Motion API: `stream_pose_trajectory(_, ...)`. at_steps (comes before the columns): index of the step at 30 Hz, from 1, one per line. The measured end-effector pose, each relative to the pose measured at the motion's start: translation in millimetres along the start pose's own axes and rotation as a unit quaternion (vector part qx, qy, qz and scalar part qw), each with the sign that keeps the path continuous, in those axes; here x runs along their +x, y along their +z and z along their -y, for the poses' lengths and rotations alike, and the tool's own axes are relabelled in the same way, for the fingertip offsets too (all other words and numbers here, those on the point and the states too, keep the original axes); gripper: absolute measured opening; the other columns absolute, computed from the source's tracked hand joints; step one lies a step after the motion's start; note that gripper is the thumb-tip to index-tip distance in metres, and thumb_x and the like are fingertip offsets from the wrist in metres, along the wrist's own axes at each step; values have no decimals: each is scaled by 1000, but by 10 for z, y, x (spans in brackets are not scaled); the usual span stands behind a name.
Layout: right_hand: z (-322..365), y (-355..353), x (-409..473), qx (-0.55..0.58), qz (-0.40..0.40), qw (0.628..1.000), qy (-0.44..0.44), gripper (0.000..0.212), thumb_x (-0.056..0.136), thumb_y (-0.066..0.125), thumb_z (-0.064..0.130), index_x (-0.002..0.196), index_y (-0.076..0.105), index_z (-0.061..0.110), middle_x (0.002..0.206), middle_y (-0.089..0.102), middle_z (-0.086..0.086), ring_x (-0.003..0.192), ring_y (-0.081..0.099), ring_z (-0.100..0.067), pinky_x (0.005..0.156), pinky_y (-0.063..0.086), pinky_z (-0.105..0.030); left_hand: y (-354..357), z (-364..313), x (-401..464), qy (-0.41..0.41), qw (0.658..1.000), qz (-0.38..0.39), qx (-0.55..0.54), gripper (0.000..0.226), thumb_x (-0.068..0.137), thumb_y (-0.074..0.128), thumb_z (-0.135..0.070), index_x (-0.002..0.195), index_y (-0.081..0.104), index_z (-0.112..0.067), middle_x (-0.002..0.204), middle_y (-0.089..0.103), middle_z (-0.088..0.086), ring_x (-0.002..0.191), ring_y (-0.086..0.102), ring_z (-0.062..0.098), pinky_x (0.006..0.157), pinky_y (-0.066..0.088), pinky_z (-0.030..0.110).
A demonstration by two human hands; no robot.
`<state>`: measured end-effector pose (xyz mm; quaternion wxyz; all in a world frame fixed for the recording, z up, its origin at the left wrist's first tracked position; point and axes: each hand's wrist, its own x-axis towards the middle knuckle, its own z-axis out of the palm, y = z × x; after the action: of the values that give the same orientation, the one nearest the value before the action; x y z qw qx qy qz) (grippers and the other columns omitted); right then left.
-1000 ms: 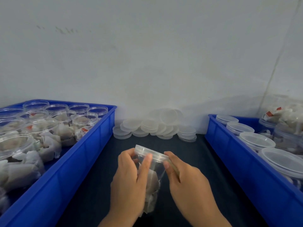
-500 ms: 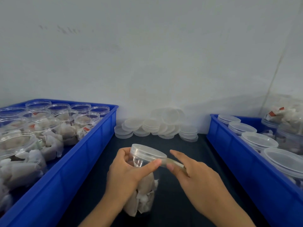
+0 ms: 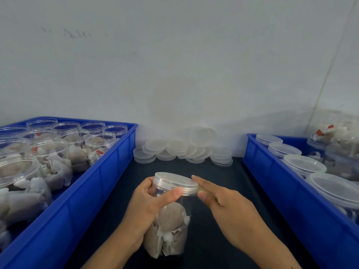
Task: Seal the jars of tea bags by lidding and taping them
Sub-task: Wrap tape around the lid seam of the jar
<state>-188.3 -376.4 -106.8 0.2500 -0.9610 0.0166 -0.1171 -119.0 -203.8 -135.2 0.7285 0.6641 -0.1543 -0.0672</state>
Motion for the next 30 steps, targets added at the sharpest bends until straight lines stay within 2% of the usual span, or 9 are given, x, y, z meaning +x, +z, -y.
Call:
stream_pose_trajectory(4, 4, 57, 12, 21, -1, 1000, 7, 44, 100, 31, 50, 139, 16, 66, 115, 65, 7, 99, 59, -8, 70, 40, -18, -19, 23, 12, -7, 1000, 26, -5, 81, 43, 88, -54, 112, 65, -17, 101, 75, -4, 92, 70, 8, 76, 50, 23)
stream_pose_trajectory(7, -4, 102, 13, 65, -6, 998, 13, 44, 100, 34, 48, 138, 19, 65, 110, 68, 1, 97, 62, -10, 78, 48, -21, 3, 33, -9, 7, 999, 26, 24, 62, 60, 74, -59, 110, 65, -25, 102, 73, -9, 95, 69, 6, 77, 49, 22)
stream_pose_trajectory(11, 0, 198, 7, 129, -38, 991, 14, 42, 100, 43, 41, 136, 33, 61, 92, 70, 7, 73, 61, 0, 76, 51, -21, 127, 62, -71, 71, 984, -86, 140, 62, 65, 47, -73, 116, 57, -39, 115, 53, -19, 95, 56, -13, 76, 41, 14)
stream_pose_trajectory(14, 20, 262, -1, 143, -52, 988, 4, 40, 100, 42, 42, 137, 37, 56, 76, 66, 13, 56, 55, 3, 61, 45, -15, 204, 70, -132, 114, 962, -122, 218, 71, 74, 32, -73, 132, 45, -33, 122, 42, -17, 94, 55, -8, 73, 39, 12)
stream_pose_trajectory(16, 44, 270, -19, 153, -52, 987, -2, 40, 100, 37, 44, 138, 36, 55, 66, 62, 17, 56, 55, 5, 56, 42, -13, 214, 60, -150, 97, 971, -107, 193, 74, 70, 42, -76, 132, 42, -36, 118, 51, -20, 96, 57, -5, 75, 41, 16)
stream_pose_trajectory(21, 153, 191, -74, 124, -35, 991, -24, 44, 99, 26, 49, 142, 25, 57, 80, 57, 22, 81, 59, 4, 71, 45, -9, 132, -1, -73, 30, 983, -123, 133, 87, 36, 72, -72, 113, 53, -35, 99, 65, -15, 88, 62, -1, 69, 44, 19)
stream_pose_trajectory(25, 158, 49, -92, 71, -14, 997, -31, 52, 95, 26, 59, 144, 8, 59, 75, 66, 18, 68, 61, 0, 65, 46, -19, 49, -29, -24, 24, 988, -122, 96, 78, 34, 74, -67, 103, 59, -32, 93, 69, -11, 77, 64, -7, 65, 43, 17)
stream_pose_trajectory(27, 120, -42, -92, 50, -28, 998, -20, 57, 89, 30, 66, 142, 14, 54, 56, 56, 15, 50, 51, -2, 54, 35, -18, 4, -32, -2, 21, 990, -123, 70, 77, 35, 75, -65, 102, 62, -27, 89, 72, -8, 76, 67, -2, 66, 45, 20)
stream_pose_trajectory(30, 93, -109, -71, -18, -33, 999, -3, 46, 88, 31, 67, 127, 36, 44, 59, 52, 8, 52, 48, -5, 53, 34, -19, -27, -44, 8, 27, 992, -100, 65, 74, 37, 77, -62, 100, 64, -25, 86, 72, -17, 76, 68, -2, 68, 47, 21)
